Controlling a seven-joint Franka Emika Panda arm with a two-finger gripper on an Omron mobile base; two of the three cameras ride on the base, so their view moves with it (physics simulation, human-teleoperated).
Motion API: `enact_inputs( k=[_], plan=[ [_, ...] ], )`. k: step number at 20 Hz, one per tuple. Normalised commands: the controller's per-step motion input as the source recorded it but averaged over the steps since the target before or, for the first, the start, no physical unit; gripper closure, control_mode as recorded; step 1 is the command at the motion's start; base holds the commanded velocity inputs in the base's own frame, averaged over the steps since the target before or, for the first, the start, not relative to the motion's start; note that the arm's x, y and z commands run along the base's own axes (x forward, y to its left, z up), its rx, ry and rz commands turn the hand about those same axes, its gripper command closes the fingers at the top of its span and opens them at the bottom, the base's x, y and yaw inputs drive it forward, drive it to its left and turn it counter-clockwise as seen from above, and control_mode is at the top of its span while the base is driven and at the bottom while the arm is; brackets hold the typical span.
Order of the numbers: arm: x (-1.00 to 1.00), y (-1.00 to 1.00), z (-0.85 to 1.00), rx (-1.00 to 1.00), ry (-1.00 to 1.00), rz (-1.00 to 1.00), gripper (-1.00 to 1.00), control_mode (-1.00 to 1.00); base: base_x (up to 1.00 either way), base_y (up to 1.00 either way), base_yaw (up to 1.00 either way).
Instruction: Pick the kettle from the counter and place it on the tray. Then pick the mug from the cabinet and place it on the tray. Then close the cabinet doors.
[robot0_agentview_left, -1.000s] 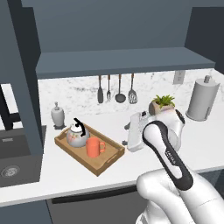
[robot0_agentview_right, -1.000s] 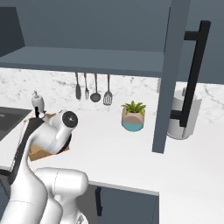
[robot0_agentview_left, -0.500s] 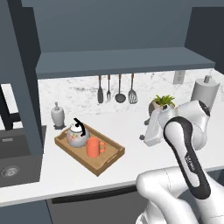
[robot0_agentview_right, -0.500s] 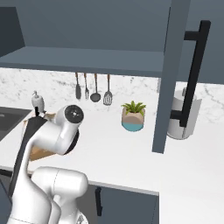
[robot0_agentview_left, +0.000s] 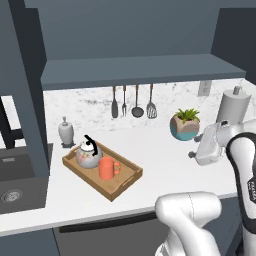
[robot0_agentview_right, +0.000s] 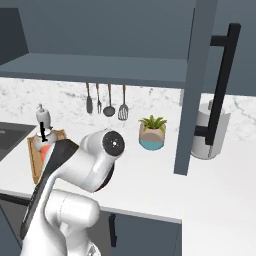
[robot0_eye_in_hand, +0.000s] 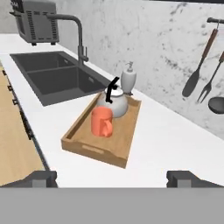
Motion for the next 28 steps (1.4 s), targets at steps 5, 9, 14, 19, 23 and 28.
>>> enact_inputs(
  k=[5, 9, 14, 19, 23, 28],
  plan=[
    [-0.66, -0.23, -0.1, 0.32, -0.27, -0.07, -1.0, -1.0, 0.0, 0.0, 0.0],
    [-0.3, -0.09, 0.03, 0.29, -0.12, -0.01, -1.0, -1.0, 0.0, 0.0, 0.0],
    [-0.2, -0.01, -0.02, 0.16, -0.03, 0.0, -1.0, -1.0, 0.0, 0.0, 0.0],
    [-0.08, -0.24, 0.03, 0.25, -0.17, 0.0, -1.0, -1.0, 0.0, 0.0, 0.0],
    [0.0, -0.3, 0.09, 0.19, -0.25, 0.0, -1.0, -1.0, 0.0, 0.0, 0.0],
    [0.04, -0.13, 0.24, 0.16, -0.25, 0.0, -1.0, -1.0, 0.0, 0.0, 0.0]
  ],
)
